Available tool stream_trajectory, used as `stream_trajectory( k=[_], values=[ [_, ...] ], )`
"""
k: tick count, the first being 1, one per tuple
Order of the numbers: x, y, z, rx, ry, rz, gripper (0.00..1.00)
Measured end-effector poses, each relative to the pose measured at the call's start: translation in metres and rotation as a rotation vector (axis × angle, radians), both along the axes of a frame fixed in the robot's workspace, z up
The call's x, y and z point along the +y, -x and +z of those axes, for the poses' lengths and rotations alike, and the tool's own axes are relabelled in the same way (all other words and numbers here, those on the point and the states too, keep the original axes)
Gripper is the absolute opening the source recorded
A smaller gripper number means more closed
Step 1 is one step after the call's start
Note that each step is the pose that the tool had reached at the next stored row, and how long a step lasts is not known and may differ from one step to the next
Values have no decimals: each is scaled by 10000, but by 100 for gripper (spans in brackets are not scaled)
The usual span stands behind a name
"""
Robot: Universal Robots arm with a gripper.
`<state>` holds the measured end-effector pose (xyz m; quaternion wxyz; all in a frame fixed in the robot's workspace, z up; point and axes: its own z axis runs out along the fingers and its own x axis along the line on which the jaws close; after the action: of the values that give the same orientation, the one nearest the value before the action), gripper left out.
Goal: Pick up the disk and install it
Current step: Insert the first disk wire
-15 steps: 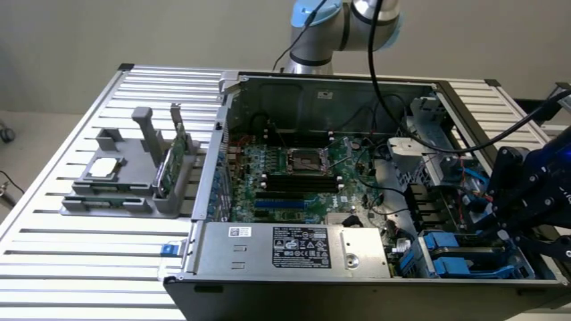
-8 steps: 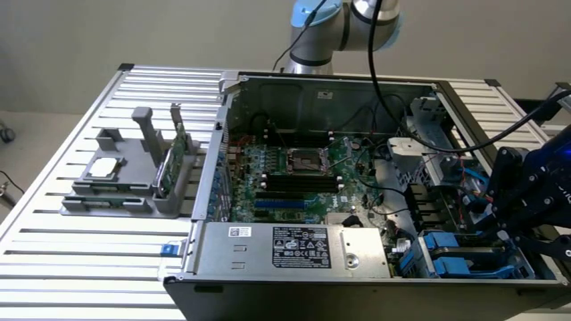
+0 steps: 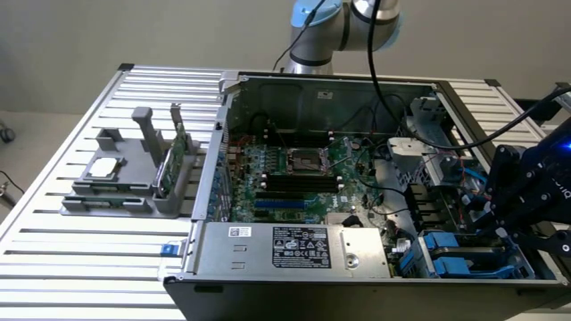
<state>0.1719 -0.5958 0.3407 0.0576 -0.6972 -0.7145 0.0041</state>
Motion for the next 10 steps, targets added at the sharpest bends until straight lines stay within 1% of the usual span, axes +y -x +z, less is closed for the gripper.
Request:
stream_trajectory(
  k=[6, 10],
  values=[
    [5, 0, -2, 0, 98, -61, 17],
    [6, 1, -5, 0, 116, -100, 17]
  ],
)
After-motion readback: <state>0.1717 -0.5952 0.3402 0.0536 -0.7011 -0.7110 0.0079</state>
